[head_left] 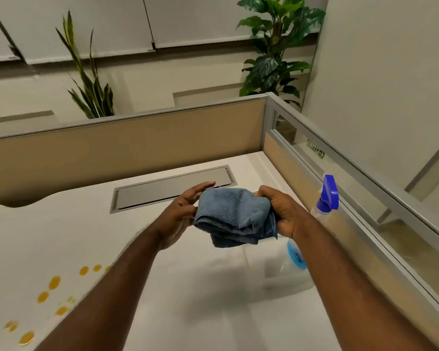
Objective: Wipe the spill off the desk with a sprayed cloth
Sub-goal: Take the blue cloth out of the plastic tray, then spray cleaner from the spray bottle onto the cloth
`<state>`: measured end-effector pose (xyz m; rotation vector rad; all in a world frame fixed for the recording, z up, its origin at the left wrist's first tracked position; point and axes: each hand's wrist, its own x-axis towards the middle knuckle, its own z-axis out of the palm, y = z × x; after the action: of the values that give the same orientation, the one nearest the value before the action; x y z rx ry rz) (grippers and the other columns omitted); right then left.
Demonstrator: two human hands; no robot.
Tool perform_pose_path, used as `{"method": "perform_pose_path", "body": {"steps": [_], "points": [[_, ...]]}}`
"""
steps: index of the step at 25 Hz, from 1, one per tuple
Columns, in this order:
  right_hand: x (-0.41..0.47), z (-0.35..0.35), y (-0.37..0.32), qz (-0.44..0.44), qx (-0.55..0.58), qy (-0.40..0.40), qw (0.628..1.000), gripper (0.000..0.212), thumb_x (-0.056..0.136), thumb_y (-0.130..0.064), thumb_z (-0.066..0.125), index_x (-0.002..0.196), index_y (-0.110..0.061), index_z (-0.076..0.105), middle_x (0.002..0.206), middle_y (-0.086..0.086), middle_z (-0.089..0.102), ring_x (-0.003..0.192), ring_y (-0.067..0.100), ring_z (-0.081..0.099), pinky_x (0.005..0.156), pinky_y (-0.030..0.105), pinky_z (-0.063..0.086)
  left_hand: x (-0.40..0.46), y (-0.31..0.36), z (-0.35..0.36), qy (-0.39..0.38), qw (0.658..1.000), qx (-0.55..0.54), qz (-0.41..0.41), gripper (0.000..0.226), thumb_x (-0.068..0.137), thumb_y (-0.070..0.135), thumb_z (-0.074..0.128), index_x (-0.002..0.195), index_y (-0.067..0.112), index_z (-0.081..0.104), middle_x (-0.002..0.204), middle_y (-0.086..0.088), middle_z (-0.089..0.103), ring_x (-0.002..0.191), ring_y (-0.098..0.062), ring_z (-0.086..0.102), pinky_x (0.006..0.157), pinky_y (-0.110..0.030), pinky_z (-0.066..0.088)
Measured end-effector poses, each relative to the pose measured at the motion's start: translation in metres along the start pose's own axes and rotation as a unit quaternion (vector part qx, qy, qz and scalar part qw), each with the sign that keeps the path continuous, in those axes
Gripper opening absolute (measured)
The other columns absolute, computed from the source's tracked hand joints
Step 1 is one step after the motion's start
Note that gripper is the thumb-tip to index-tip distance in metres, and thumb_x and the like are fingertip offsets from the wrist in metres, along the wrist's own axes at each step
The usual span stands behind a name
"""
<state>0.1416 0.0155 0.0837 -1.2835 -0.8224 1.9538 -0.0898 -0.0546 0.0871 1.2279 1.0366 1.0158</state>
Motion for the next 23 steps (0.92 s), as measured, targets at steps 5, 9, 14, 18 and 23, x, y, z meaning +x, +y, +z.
{"method": "perform_pose_path", "body": {"steps": [5,9,14,18,23], "points": [[0.011,0.005,0.031,0.115,0.011,-0.090,0.989,0.014,0.071,-0.018,0.066,0.074,-0.006,0.061,0.071,0.013,0.065,0.072,0.027,0.059,0.081,0.039,0.050,-0.025,-0.011,-0.006,0.027,0.997,0.076,-0.002,0.043,0.086,0.019,0.062,0.129,0.020,0.058,0.129,-0.007,0.062,0.103,-0.020,0.057,0.085,-0.039,0.044],[0.004,0.014,0.052,0.121,-0.011,-0.140,0.983,0.049,0.064,-0.025,0.082,0.106,-0.005,0.066,0.111,0.017,0.065,0.101,0.033,0.058,0.095,0.036,0.044,-0.035,-0.019,0.007,0.128,0.992,0.002,-0.015,0.036,0.096,0.032,0.049,0.121,0.009,0.059,0.120,-0.015,0.066,0.111,-0.028,0.062,0.096,-0.048,0.049],[-0.003,0.004,0.078,-0.049,-0.130,0.096,0.986,0.039,0.096,-0.041,0.049,0.101,-0.004,0.062,0.099,0.017,0.069,0.081,0.027,0.067,0.071,0.035,0.057,-0.041,-0.029,0.007,0.264,0.960,-0.058,-0.075,0.037,0.096,0.039,0.049,0.118,0.012,0.060,0.115,-0.014,0.069,0.107,-0.031,0.065,0.092,-0.046,0.054],[-0.029,-0.023,0.113,-0.382,-0.202,0.321,0.843,0.021,0.093,-0.028,0.057,0.088,-0.008,0.057,0.078,0.009,0.062,0.070,0.027,0.061,0.067,0.032,0.054,-0.046,-0.044,-0.001,0.306,0.943,-0.065,-0.112,0.038,0.097,0.039,0.047,0.121,0.011,0.057,0.118,-0.014,0.066,0.106,-0.031,0.064,0.092,-0.046,0.053],[-0.032,-0.071,0.122,-0.461,-0.196,0.517,0.693,0.047,0.079,-0.033,0.071,0.097,-0.001,0.042,0.104,0.023,0.045,0.099,0.037,0.045,0.083,0.046,0.043,-0.052,-0.046,-0.013,0.334,0.933,-0.077,-0.109,0.036,0.097,0.038,0.048,0.118,0.011,0.058,0.113,-0.012,0.067,0.102,-0.030,0.065,0.087,-0.045,0.055]]}}
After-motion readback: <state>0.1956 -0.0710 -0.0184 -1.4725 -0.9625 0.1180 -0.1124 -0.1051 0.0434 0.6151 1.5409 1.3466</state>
